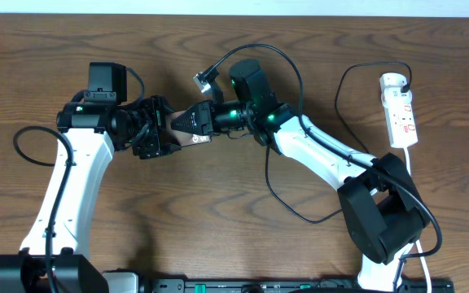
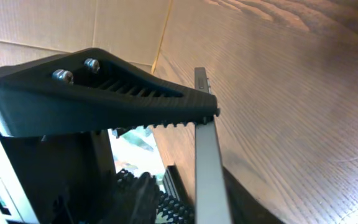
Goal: Plug charger to phone and switch on socket
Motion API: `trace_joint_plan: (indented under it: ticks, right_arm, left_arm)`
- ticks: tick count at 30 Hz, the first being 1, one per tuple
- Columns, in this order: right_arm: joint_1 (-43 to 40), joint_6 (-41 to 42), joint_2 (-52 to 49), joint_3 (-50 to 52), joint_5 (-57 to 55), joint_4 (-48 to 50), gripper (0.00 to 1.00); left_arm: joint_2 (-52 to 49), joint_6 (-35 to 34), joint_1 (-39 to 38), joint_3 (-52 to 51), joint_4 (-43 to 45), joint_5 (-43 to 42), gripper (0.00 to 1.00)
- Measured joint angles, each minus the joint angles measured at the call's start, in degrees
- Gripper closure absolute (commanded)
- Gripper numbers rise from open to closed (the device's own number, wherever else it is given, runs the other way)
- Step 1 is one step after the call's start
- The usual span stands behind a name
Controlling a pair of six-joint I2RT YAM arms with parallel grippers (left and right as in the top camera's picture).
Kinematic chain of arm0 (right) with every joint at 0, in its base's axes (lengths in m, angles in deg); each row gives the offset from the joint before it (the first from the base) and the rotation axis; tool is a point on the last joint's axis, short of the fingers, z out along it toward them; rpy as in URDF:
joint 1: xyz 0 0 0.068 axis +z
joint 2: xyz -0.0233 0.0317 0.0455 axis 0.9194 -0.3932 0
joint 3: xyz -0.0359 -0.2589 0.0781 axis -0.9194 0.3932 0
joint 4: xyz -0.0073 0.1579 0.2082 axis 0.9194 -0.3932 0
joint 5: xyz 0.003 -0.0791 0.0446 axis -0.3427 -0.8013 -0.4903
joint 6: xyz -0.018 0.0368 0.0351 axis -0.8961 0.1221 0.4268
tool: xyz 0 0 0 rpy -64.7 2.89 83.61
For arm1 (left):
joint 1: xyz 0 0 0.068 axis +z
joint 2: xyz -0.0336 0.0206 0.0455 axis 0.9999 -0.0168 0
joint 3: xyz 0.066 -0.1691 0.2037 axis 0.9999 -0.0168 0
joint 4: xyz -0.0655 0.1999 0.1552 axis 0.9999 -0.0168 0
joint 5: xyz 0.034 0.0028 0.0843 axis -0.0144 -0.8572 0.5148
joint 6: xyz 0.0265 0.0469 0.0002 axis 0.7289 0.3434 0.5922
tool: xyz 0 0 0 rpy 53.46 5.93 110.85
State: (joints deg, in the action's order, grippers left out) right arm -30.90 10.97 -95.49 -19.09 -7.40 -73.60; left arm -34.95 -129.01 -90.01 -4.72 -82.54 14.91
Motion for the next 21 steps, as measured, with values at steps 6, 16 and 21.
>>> trace_joint_plan:
  ticks: [6,16,21]
  right_arm:
    - [0.0,0.0,0.0,0.0,-0.7,-0.2,0.87]
    - [0.0,-0.6,-0.2,0.0,-1.8,-0.6,0.99]
    - [0.0,-0.6,-0.2,0.0,-1.9,-0.6,0.99]
  left_arm:
    - [0.0,0.1,0.0,0.0,0.2,0.0,0.93]
    - [0.0,0.4,0.1,0.0,0.2,0.1,0.93]
    - [0.0,0.5,0.1,0.0,0.2,0.1,0.92]
